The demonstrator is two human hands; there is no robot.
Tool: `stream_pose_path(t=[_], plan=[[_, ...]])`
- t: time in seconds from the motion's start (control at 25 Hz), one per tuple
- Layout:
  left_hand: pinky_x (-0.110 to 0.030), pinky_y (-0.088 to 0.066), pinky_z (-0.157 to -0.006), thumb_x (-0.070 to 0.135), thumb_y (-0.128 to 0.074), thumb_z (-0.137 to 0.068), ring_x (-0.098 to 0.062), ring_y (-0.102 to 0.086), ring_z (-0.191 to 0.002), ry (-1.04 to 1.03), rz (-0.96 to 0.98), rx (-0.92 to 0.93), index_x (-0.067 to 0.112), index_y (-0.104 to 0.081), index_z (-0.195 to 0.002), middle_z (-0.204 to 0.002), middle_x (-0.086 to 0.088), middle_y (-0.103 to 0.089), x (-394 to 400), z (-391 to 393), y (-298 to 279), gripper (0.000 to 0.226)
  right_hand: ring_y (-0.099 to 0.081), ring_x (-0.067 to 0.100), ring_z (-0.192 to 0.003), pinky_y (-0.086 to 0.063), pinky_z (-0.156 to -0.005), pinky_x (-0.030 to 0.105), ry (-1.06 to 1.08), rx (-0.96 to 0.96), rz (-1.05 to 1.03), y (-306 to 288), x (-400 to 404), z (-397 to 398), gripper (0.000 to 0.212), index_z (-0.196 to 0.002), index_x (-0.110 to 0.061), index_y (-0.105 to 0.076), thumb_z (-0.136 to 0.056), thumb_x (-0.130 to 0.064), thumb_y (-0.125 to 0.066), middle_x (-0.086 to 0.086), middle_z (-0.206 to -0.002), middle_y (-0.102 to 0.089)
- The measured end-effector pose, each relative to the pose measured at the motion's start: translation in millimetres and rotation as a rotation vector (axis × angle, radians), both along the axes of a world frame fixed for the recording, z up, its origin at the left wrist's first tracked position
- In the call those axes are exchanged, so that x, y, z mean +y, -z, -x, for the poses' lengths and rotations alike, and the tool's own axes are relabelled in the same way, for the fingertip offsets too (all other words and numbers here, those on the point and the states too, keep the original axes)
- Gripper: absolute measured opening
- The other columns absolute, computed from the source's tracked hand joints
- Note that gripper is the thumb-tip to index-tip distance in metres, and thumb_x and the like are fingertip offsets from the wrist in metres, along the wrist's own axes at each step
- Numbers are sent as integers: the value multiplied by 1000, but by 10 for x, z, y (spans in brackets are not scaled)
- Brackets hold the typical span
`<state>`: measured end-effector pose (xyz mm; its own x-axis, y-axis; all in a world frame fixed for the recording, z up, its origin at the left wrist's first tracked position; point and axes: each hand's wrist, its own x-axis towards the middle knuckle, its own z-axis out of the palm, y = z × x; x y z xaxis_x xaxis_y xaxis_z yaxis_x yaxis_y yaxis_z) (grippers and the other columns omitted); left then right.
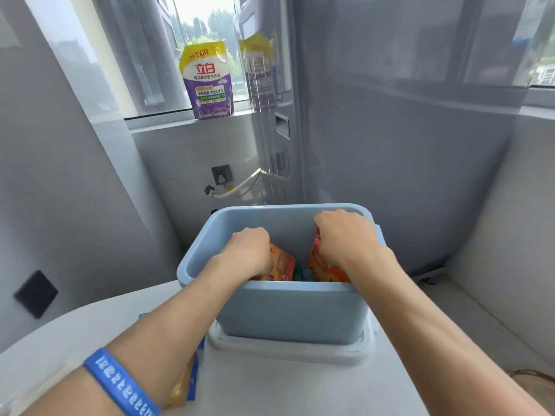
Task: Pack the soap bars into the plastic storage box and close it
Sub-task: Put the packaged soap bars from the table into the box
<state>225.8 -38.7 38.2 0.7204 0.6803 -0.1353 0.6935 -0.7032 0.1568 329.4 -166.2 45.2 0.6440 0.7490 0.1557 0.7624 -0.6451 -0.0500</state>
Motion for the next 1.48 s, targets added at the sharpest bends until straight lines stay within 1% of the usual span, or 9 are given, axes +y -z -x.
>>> stream_pose_path(t=[0.12, 0.28, 0.52, 0.72, 0.92, 1.08, 1.24, 1.32, 1.48], plan=[[-30, -39, -54, 21, -68, -84, -26, -54, -76, 50, -48, -10, 13, -59, -89, -90, -6, -61, -29, 51, -40, 12, -51, 26, -69, -24, -44, 28, -6, -12, 76, 37, 14, 35, 11, -86, -16, -64, -77, -10, -65, 3, -79, -57], [-33, -45, -76, 15, -64, -85, -30, -56, -107, 133, 2, -39, 30, -54, -130, -126, -5, -59, 10, 67, -31, 48, -58, 28, -76, -32, -51, 27, -68, -97, 215, -23, 29, 20, 10, -76, -17, -56, -85, -15, -60, 6, -89, -67], [-30, -46, -74, 6, -56, -82, -24, -57, -90, 169, 129, 111, 35, -64, -124, -117, -1, -67, 15, -2, 66, 52, -61, 26, -106, -39, -71, 32, -257, -329, 543, 49, 22, -57, 16, -96, -20, -67, -90, -15, -52, 2, -113, -70], [-39, -54, -88, 20, -60, -79, -26, -63, -96, 148, 172, 74, 33, -73, -108, -108, 0, -71, -19, 61, 9, 33, -64, 25, -89, -53, -73, 35, -285, 117, 439, 49, 75, -116, 29, -96, -31, -74, -78, -21, -54, -2, -95, -69], [-34, -52, -80, 17, -59, -85, -21, -63, -87, 269, -64, -701, 21, -71, -99, -99, 0, -70, -177, 609, -175, 19, -65, 21, -88, -52, -78, 32, -322, 175, 233, -94, 53, -46, 22, -89, -30, -75, -84, -16, -59, -3, -91, -72], [-30, -54, -76, 4, -57, -82, -18, -64, -85, 120, -169, -984, 14, -71, -97, -97, 0, -70, 46, 1631, 172, 22, -57, 5, -59, -44, -65, 26, -426, 184, -526, -303, 31, 497, 23, -82, -32, -74, -83, -10, -66, -7, -79, -73], [-31, -46, -91, 13, -60, -83, -23, -58, -110, -240, -110, -585, 17, -65, -117, -120, -3, -67, 562, 2417, 579, 35, -63, 12, -67, -53, -60, 30, -784, 115, -538, -123, 217, 1614, 15, -87, -28, -72, -82, -21, -59, -15, -76, -70], [-33, -40, -102, 22, -59, -86, -23, -52, -122, -157, 25, -375, 18, -54, -134, -137, -3, -58, 659, 2539, 715, 48, -63, 20, -92, -54, -74, 38, -817, 116, -279, 244, 399, 1989, 22, -106, -29, -68, -86, -27, -57, -9, -101, -72], [-35, -30, -103, 39, -44, -93, -27, -52, -120, -2, 53, -70, 31, -43, -141, -132, -5, -61, 678, 2545, 902, 48, -36, 26, -135, -41, -100, 42, -725, 106, 182, 977, 631, 2279, 69, -144, -26, -34, -85, -50, -59, -3, -151, -38]])
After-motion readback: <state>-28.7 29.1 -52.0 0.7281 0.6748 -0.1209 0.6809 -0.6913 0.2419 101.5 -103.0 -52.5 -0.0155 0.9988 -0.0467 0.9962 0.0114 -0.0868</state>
